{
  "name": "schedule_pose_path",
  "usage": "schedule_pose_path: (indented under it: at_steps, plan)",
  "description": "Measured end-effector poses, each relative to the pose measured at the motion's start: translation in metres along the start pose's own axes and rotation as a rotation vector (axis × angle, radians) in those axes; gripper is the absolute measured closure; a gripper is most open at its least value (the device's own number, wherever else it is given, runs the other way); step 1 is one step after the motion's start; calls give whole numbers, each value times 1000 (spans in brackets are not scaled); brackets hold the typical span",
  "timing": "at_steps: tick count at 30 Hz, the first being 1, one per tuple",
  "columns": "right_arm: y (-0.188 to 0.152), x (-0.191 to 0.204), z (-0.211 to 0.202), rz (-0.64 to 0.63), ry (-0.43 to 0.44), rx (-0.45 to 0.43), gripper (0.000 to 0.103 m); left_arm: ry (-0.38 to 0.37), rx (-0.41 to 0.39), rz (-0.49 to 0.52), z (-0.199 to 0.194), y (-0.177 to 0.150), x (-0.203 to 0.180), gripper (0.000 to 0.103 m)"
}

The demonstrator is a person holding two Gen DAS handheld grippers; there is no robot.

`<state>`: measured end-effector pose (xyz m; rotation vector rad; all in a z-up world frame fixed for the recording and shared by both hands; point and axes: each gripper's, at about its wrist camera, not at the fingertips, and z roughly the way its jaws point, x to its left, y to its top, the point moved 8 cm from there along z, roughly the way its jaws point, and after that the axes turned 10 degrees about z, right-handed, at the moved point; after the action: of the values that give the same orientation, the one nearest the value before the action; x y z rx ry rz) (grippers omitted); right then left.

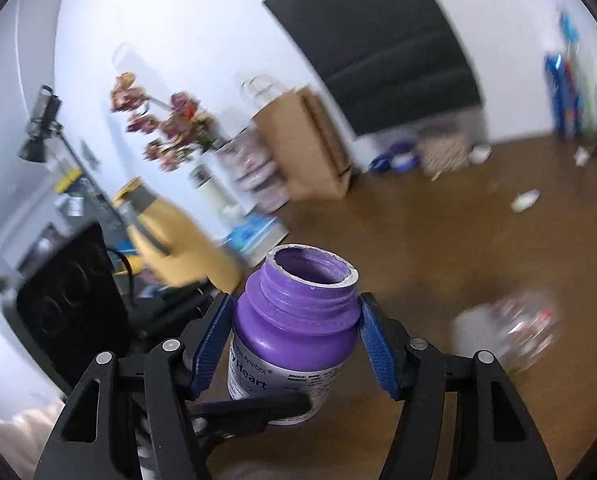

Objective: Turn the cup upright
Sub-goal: 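Rotate the bottle upright and lower it onto the table with the right tool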

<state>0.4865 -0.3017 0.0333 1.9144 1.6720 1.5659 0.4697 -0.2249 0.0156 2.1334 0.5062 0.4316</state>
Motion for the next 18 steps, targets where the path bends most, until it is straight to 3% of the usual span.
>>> schedule_pose_path:
  at_steps: [3,6,9,12,14,17,18]
  plan:
    - [25,-5,-6,-32,-61,-62,36,-75,-39,39,10,23,10,19]
    - [42,-6,-2,-59,-94,-88,36,-130,-61,63,26,28,22,17]
    - [50,-5,11,-81,-119,-84,36,-171,-58,24,45,20,37,17]
    - [45,-9,24,-97,-141,-66,36,-162,-59,-14,48,15,48,18]
    - [41,-8,31,-100,-141,-62,36,-151,-123,-44,38,18,51,17]
    - [34,-7,32,-111,-153,-64,36,-24,-130,-41,22,8,46,17]
    - [31,-6,32,-119,-160,-62,36,-17,-145,-44,10,5,39,17]
